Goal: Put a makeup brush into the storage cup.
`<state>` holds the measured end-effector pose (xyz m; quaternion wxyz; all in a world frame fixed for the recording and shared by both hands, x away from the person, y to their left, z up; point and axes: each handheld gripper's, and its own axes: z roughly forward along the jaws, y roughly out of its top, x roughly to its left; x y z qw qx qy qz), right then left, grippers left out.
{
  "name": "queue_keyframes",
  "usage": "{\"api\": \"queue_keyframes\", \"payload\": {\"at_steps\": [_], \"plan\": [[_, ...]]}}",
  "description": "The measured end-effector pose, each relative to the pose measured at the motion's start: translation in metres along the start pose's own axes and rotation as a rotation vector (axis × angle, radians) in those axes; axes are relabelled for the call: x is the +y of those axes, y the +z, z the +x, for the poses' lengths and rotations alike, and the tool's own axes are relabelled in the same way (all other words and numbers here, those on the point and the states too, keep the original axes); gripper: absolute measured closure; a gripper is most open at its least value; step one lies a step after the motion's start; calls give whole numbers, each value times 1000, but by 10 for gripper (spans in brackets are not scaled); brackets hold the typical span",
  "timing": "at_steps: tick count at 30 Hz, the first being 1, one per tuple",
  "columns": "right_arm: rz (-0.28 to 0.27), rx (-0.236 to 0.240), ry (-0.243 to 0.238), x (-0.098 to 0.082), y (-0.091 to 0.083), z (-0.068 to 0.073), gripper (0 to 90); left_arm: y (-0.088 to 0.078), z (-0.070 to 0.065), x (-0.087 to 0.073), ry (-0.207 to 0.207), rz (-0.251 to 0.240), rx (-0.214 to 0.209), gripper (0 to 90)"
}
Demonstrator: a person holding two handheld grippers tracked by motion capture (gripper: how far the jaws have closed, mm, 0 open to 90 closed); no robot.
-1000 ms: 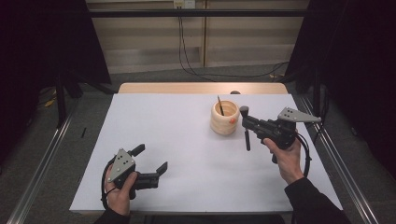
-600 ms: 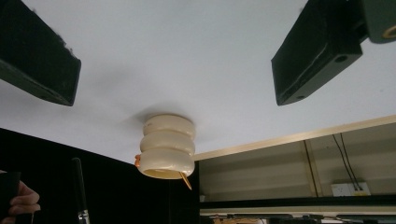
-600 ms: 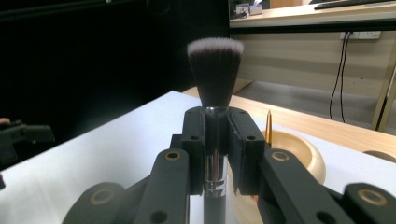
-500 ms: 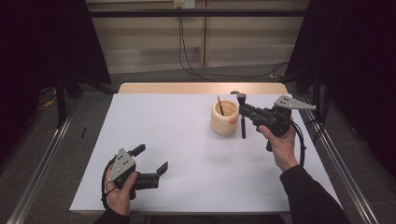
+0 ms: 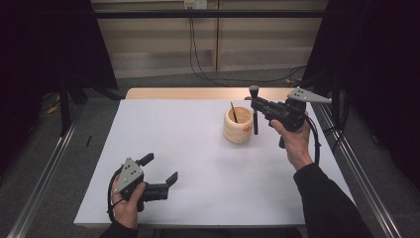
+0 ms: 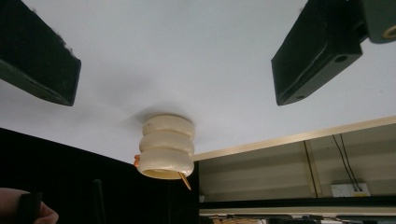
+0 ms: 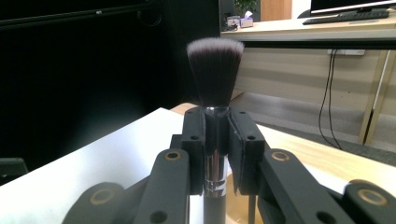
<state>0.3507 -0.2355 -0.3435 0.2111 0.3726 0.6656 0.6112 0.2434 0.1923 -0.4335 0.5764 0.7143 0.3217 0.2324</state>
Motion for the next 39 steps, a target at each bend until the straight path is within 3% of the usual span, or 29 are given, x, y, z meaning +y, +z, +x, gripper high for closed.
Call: {"api": "queue_keyframes", "payload": {"at_steps": [12, 18, 19, 28, 39], "plan": [[23, -26, -15, 9, 32, -5, 785, 1, 1, 0, -10, -4, -9, 13], [1, -28, 3, 9, 47, -9, 784, 1, 1, 0, -10, -4, -5, 14], [7, -46, -10, 10, 49, -10, 784, 1, 0, 0, -7, -6, -7, 14], [18, -86, 17, 5, 61, -27, 784, 0, 4, 0, -14, -9, -8, 13], [18, -114, 18, 3, 68, -37, 784, 0, 4, 0, -18, -10, -12, 13]]}}
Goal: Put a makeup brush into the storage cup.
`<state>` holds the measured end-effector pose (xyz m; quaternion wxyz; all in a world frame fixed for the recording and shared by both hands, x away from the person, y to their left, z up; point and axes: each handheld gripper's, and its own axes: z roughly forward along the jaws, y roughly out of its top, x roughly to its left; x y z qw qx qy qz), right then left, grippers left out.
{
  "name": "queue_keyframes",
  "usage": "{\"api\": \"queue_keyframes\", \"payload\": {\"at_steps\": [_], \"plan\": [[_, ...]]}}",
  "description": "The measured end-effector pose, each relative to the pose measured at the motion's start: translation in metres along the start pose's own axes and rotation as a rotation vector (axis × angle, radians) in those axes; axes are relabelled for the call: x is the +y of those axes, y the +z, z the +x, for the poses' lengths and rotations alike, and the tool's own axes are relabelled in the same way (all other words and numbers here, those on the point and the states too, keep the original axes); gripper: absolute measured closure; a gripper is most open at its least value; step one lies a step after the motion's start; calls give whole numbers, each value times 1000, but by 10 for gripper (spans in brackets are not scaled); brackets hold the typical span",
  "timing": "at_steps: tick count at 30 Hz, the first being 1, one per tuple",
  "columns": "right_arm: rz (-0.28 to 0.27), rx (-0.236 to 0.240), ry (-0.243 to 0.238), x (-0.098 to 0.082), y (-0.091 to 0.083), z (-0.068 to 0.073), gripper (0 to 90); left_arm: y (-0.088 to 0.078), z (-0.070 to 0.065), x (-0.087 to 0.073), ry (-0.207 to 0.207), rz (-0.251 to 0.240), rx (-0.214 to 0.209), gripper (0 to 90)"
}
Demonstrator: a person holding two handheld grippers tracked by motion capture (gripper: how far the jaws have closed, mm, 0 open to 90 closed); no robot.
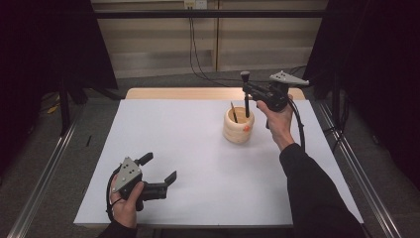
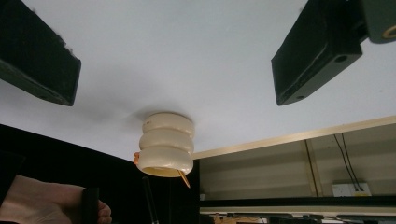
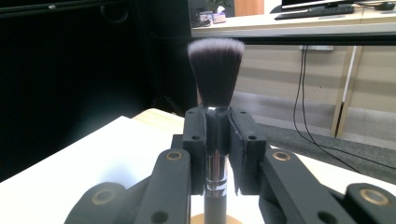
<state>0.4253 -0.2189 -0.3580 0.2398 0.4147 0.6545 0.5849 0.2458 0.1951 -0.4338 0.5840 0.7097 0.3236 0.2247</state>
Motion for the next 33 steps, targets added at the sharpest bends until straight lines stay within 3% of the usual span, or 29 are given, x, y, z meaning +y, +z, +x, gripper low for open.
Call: {"api": "queue_keyframes", "payload": {"at_steps": [5, 20, 33], "plan": [[12, -8, 0, -5, 5, -2, 784, -1, 0, 0, 4, 3, 6, 13], [59, 24, -9, -22, 17, 4, 784, -4, 2, 0, 5, -2, 13, 13], [86, 22, 5, -45, 14, 1, 783, -3, 2, 0, 5, 0, 19, 13]]}}
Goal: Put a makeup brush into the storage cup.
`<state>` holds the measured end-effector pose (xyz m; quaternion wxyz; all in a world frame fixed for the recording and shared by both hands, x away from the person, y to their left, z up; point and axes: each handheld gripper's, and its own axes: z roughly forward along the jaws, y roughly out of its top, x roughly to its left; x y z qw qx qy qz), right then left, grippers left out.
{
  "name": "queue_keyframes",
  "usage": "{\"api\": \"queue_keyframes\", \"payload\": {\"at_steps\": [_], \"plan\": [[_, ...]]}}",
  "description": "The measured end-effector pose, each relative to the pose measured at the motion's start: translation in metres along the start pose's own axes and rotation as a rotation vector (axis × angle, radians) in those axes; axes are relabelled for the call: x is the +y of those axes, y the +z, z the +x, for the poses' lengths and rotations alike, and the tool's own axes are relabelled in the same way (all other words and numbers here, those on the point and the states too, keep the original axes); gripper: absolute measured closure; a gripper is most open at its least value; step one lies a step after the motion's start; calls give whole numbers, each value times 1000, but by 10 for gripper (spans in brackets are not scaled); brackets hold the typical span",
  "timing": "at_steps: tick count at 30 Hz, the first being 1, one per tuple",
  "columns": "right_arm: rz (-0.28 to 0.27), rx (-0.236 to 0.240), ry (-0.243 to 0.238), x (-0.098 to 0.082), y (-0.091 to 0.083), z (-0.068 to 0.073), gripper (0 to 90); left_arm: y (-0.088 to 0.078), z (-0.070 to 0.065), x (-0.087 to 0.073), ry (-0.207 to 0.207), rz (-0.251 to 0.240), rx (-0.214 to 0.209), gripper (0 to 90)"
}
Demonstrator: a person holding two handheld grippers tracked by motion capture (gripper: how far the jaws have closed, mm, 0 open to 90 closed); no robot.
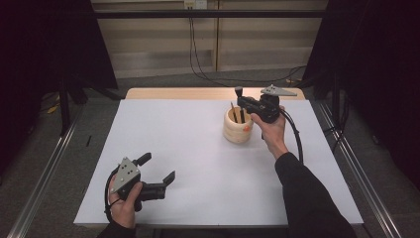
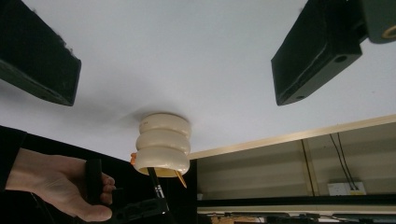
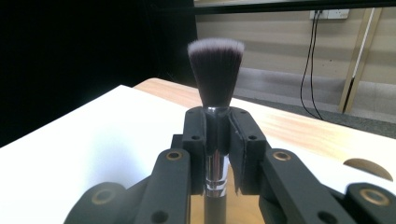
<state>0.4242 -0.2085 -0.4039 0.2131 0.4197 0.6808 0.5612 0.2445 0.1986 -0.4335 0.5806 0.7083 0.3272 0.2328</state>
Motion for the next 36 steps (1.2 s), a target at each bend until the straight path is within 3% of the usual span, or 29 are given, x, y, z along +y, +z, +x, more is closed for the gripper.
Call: {"api": "queue_keyframes", "payload": {"at_steps": [26, 33, 36], "plan": [[14, -14, 24, -14, -1, -6, 777, 1, 0, 0, 3, 5, -2, 13], [10, -26, 22, -15, -1, -6, 718, 1, 0, -1, -1, 3, -8, 12], [6, -28, 22, -14, -1, -6, 644, 1, 0, -1, 3, 4, -11, 12]]}}
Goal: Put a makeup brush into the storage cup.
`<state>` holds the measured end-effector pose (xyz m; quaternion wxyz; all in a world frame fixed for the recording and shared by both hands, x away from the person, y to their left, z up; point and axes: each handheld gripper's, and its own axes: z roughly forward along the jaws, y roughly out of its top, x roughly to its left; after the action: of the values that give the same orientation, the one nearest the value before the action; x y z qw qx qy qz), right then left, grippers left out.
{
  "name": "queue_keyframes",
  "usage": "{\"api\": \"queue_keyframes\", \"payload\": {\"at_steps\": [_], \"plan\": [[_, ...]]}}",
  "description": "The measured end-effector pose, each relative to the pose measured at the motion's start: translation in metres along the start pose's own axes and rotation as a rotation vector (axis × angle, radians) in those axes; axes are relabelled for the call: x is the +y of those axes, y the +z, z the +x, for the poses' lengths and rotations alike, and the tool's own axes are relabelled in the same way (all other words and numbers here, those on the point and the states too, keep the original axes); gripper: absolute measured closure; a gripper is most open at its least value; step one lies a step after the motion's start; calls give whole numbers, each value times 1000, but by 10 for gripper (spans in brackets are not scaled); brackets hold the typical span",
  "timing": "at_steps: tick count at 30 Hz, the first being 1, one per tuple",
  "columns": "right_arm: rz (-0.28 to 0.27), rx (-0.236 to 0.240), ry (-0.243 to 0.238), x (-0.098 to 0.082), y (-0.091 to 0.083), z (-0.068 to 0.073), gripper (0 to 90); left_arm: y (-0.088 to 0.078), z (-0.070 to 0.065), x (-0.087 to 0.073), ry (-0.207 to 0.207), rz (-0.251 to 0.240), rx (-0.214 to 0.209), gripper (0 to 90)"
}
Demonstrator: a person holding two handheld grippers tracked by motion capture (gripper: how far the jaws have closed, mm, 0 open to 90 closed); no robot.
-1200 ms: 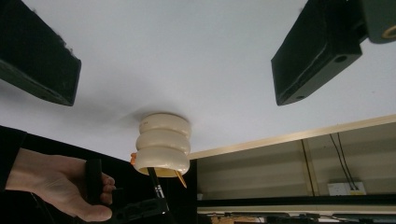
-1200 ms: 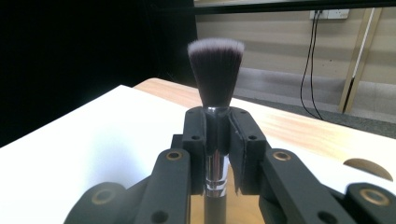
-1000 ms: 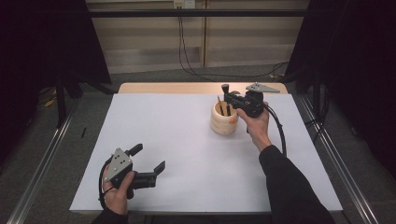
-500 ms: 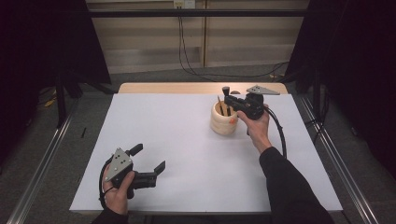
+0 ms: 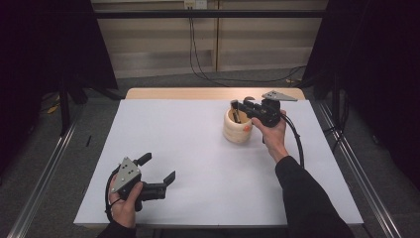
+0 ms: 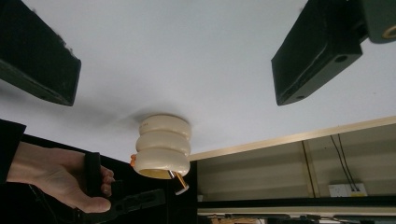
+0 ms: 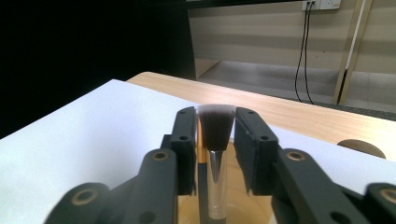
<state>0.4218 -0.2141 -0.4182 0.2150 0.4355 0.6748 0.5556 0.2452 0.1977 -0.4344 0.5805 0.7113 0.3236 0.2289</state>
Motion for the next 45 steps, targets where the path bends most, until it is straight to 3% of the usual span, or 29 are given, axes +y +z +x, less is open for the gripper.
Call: {"api": "queue_keyframes", "payload": {"at_steps": [10, 13, 18, 20, 22, 32, 38, 40, 45], "plan": [[31, -20, -10, 0, -1, 1, 360, 1, 0, 0, -1, 1, 3, 13], [36, -30, -12, -1, 0, 2, 200, 1, 0, 0, -2, 3, 8, 13], [15, -22, -7, 1, -1, 2, 68, 1, 2, -1, -8, 2, 6, 13], [16, -42, -14, 2, -3, 4, 62, 2, 2, -1, -4, 6, 6, 13], [9, -25, -18, 2, -5, 3, 61, 3, 2, -1, -2, 16, 9, 14], [6, -38, -23, 3, -13, 4, 35, 3, 2, -1, -8, 10, 10, 14], [-12, -17, -33, 7, -20, 11, 27, 1, 2, -1, -12, 5, 8, 14], [-28, -40, -55, 5, -23, 14, 30, 0, 1, 0, -2, 2, 8, 14], [-29, -38, -68, 4, -29, 18, 29, 1, 0, 0, 0, 6, 11, 14]]}}
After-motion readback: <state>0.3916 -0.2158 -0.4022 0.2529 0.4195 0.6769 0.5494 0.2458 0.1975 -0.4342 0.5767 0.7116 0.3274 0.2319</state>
